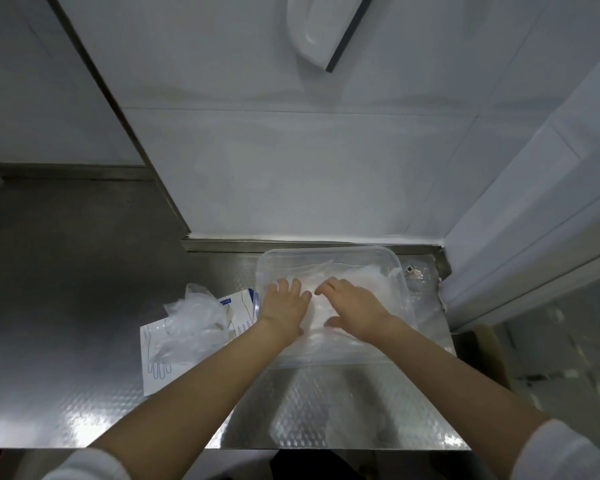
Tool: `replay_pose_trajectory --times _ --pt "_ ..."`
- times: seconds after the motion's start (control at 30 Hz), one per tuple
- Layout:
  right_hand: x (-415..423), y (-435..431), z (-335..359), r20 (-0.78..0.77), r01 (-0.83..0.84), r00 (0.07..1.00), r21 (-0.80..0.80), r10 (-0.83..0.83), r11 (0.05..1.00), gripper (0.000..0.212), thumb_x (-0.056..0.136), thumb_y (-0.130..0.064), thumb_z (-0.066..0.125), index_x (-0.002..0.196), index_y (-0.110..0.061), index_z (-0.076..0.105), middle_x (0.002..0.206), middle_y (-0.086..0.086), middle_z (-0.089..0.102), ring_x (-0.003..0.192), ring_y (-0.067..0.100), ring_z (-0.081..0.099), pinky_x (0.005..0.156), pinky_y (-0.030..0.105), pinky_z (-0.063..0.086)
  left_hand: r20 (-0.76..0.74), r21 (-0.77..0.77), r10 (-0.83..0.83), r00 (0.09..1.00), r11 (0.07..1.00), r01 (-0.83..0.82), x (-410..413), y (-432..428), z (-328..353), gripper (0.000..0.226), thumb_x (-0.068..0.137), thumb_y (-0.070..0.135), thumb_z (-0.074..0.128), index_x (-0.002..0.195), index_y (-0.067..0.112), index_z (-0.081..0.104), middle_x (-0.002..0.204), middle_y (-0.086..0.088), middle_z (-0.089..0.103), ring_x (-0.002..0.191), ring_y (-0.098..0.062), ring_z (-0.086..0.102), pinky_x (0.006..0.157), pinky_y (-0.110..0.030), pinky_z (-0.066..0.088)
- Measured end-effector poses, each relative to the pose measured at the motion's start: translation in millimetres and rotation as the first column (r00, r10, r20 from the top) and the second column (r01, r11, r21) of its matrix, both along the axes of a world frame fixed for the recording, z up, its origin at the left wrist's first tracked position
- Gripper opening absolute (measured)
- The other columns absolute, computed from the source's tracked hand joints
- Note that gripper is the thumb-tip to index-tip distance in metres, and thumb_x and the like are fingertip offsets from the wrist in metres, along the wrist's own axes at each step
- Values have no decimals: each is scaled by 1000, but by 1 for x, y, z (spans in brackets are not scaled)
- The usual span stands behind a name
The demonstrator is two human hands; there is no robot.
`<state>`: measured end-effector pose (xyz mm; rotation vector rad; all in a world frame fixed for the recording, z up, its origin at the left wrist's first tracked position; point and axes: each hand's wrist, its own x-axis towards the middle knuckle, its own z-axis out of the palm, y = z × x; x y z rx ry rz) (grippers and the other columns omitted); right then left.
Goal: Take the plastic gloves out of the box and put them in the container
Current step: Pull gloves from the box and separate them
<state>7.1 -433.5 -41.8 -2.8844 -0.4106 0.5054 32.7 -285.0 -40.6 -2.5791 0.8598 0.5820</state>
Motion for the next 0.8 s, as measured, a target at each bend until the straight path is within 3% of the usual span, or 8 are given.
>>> replay_pose_trajectory --times 0.1,0.23,0.43,0.5,0.6,0.7,0.8 --pt "-1 -15 -9 -81 -23 997 -113 14 993 63 90 -22 61 144 -20 29 147 2 30 132 20 34 101 34 38 -40 104 -17 999 994 21 3 -2 -6 80 90 41 58 149 15 11 156 -20 5 139 -45 18 114 -45 18" --pt "-1 -26 -14 -82 8 996 -159 -22 987 66 88 1 51 146 -23 28 150 -4 27 136 16 30 102 28 36 -96 154 3 995 988 12 6 -3 -16 88 89 34 62 150 18 1 157 -19 0 140 -45 17 114 -43 19" --pt "3 -26 -20 -165 -35 986 -203 1 978 71 87 -9 61 146 -25 27 152 -2 24 140 18 24 109 30 27 -106 191 9 994 981 12 7 -5 -22 83 92 30 57 151 20 -1 158 -16 -1 141 -44 14 116 -43 17" --pt "6 -26 -18 -218 -52 976 -210 4 976 73 85 -15 66 146 -22 27 152 0 24 139 20 24 110 32 27 -89 217 -13 996 976 33 7 -5 -20 81 93 32 56 151 20 2 157 -17 4 141 -41 17 115 -43 17" --pt "11 -24 -4 -247 -7 968 -200 -44 980 57 89 -9 58 142 -17 37 147 4 35 134 23 36 108 36 33 -14 215 -89 996 973 90 9 -2 -10 66 94 37 52 146 14 19 149 -16 29 136 -37 28 112 -45 18" --pt "11 -11 23 -94 61 992 -202 -81 978 38 94 -8 49 132 -14 49 134 6 52 121 25 51 98 37 42 111 54 -118 987 992 112 9 8 6 48 97 30 47 138 11 32 136 -11 48 129 -32 37 112 -47 17" --pt "3 21 47 156 129 980 4 -128 992 34 97 -15 45 131 -18 49 130 2 55 118 21 52 91 33 42 262 -351 -12 965 930 107 4 30 22 35 91 13 48 126 14 47 117 -5 58 112 -27 50 104 -37 24"
